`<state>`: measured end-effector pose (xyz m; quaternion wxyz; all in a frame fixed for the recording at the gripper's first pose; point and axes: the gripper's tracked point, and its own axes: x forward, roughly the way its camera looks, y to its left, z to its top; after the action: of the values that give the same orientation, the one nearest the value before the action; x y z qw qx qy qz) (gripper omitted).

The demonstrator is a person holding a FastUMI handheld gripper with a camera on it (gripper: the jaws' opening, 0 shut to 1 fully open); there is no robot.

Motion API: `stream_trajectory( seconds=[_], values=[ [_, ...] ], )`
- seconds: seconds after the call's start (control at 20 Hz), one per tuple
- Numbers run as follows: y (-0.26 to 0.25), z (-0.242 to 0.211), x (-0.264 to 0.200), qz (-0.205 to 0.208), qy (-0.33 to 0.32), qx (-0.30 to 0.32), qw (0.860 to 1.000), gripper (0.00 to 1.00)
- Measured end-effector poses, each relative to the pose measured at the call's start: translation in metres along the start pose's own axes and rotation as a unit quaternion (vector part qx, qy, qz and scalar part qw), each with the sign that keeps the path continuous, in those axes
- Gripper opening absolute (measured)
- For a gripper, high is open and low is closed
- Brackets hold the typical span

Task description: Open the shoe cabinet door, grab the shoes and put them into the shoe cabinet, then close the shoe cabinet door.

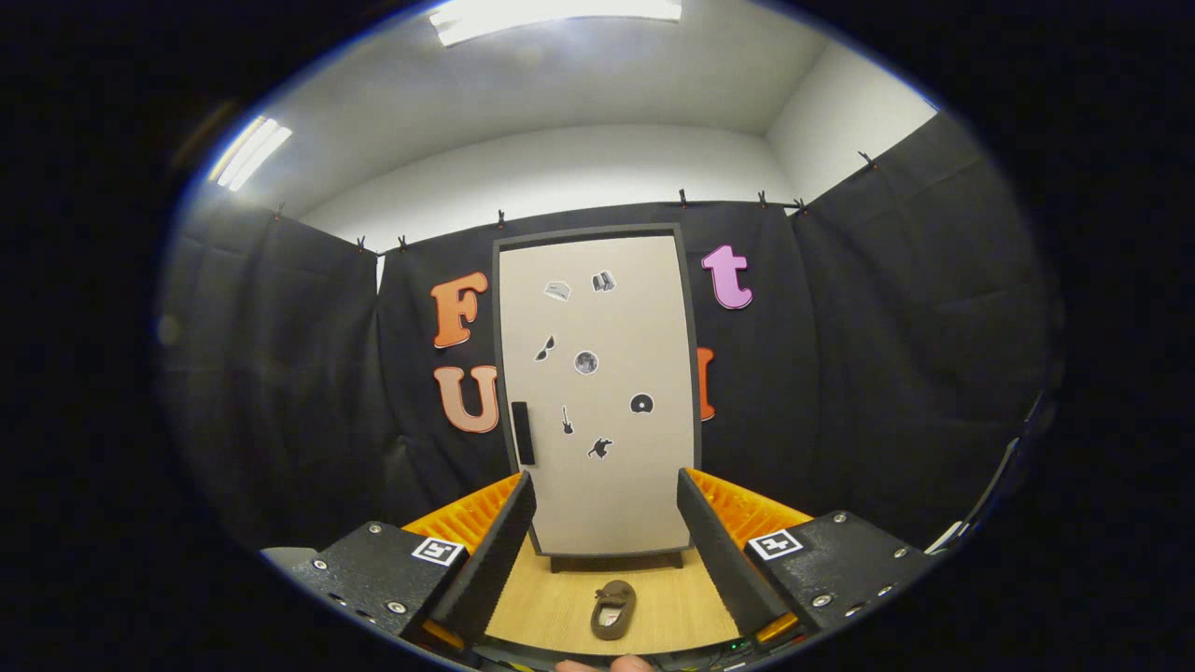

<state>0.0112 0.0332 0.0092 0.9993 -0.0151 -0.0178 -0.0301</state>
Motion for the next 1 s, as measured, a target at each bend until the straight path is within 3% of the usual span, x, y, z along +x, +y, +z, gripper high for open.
stream_trajectory(
  seconds=[1.0],
  values=[
    [0.065,-0.037,0.099,-0.054,0.027,0.009,0.998,0.95]
  ],
)
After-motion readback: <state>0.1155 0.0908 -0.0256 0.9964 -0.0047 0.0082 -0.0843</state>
